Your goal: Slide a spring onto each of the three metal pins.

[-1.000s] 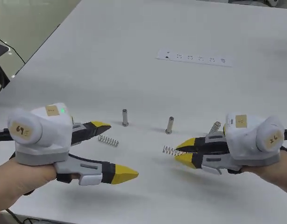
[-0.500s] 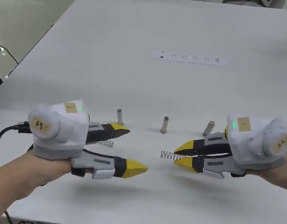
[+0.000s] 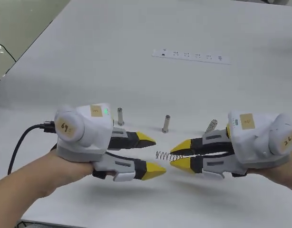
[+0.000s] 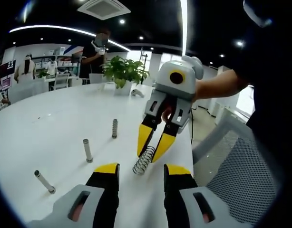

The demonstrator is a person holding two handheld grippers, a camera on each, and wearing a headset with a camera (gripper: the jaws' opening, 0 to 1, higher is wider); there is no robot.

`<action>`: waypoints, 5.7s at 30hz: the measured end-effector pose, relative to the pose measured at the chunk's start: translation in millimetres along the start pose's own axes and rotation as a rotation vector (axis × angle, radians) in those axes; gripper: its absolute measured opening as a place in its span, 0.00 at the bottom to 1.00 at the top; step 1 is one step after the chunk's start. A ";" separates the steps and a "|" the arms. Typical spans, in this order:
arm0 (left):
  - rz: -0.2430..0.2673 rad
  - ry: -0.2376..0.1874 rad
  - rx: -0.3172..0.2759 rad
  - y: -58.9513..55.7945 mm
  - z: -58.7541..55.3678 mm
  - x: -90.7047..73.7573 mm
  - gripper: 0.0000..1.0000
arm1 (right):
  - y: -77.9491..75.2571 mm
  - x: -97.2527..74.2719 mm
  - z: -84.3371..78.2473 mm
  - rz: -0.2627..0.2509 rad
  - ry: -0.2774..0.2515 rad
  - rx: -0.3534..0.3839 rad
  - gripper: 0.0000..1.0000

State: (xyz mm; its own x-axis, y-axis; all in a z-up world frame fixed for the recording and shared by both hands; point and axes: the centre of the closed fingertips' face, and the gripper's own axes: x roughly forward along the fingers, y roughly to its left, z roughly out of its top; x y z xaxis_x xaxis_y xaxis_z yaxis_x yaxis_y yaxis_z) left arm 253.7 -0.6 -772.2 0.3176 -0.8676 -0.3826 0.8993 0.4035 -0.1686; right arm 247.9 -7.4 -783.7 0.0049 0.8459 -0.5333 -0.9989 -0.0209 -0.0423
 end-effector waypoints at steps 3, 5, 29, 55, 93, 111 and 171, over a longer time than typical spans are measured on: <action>-0.012 0.000 0.003 -1.6 0.6 2.0 0.24 | 1.6 -0.6 2.5 0.007 -0.007 -0.002 0.08; -0.018 0.002 0.010 -2.7 0.6 2.7 0.21 | 2.8 -1.1 3.8 0.011 -0.008 -0.006 0.08; -0.068 0.010 0.077 -13.4 4.9 3.8 0.03 | 12.9 -5.9 9.1 0.026 -0.013 0.006 0.08; -0.075 0.012 0.056 -15.6 7.1 0.0 0.02 | 11.8 -6.8 0.5 0.013 0.010 0.049 0.08; -0.083 0.033 0.075 -20.5 0.0 5.2 0.02 | 16.9 -6.7 60.8 0.006 -0.135 -0.006 0.07; -0.092 0.040 0.075 -24.8 -1.5 10.9 0.02 | 22.3 -2.7 60.3 0.012 -0.132 -0.069 0.07; 0.239 0.009 -0.075 41.6 -22.6 -67.0 0.52 | -3.0 -10.5 55.4 -0.098 -0.140 -0.058 0.07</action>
State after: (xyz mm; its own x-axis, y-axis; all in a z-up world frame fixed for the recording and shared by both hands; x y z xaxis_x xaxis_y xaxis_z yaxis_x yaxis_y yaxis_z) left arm 263.0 80.9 -774.0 0.5157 -0.7421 -0.4281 0.7739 0.6179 -0.1389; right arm 248.3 13.3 -731.2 0.0915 0.9113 -0.4014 -0.9896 0.0383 -0.1387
